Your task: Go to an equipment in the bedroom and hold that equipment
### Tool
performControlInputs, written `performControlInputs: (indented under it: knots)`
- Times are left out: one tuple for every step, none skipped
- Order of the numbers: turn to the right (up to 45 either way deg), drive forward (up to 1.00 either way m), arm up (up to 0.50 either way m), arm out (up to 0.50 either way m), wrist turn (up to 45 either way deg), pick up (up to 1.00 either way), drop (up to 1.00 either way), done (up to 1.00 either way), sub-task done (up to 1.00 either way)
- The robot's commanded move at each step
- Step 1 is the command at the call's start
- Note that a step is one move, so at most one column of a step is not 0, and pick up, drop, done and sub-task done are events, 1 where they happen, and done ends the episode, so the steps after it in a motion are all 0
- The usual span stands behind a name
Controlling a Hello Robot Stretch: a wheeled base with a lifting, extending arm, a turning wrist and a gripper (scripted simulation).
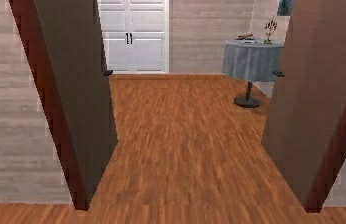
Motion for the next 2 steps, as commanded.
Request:
performControlInputs:
  knots:
    - [0.0,1.00,0.00,0.00,0.0,0.00,0.00,0.00,0.00]
    - [0.0,1.00,0.00,0.00,0.0,0.00,0.00,0.00,0.00]
